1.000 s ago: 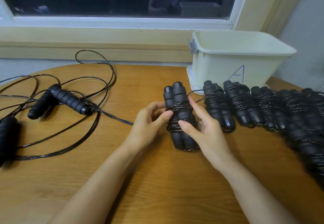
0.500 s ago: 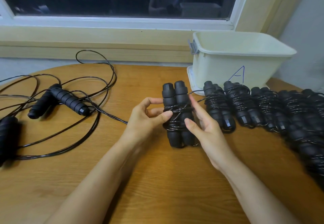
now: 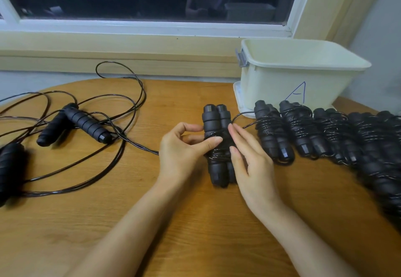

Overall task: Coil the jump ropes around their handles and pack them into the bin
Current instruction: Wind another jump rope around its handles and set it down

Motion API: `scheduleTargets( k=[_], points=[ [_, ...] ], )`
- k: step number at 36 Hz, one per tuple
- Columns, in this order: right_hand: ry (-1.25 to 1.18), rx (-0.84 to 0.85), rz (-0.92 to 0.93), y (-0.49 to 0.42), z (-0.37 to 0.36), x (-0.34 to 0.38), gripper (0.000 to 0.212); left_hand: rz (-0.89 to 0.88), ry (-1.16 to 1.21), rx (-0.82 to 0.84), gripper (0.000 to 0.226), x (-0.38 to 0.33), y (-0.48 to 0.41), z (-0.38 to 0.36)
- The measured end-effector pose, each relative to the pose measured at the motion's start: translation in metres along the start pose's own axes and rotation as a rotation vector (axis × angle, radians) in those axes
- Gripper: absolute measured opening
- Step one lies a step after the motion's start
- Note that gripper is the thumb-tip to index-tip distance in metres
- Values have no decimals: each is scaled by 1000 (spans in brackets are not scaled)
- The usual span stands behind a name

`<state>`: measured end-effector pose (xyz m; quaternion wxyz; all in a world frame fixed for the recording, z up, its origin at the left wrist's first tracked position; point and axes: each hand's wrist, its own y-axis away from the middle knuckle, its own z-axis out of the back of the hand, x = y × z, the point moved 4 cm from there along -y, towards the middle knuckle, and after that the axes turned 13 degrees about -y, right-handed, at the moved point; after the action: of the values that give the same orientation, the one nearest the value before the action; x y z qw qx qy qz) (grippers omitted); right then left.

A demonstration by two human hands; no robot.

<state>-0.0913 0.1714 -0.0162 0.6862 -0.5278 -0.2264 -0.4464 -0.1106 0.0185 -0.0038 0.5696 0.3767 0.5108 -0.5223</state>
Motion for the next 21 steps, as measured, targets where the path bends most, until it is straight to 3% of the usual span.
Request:
scheduleTargets(
  k=[4,11,21],
  points=[
    [-37,126,-79,3,-6,-1,62,-35,-9,66,51,0,-3,1],
    [59,138,-118,3,-4,-2,97,-106,30,210,35,-2,-4,-1],
    [283,6,-161,4,-1,-2,104,-215,1,267,47,-1,-2,-10]
  ],
)
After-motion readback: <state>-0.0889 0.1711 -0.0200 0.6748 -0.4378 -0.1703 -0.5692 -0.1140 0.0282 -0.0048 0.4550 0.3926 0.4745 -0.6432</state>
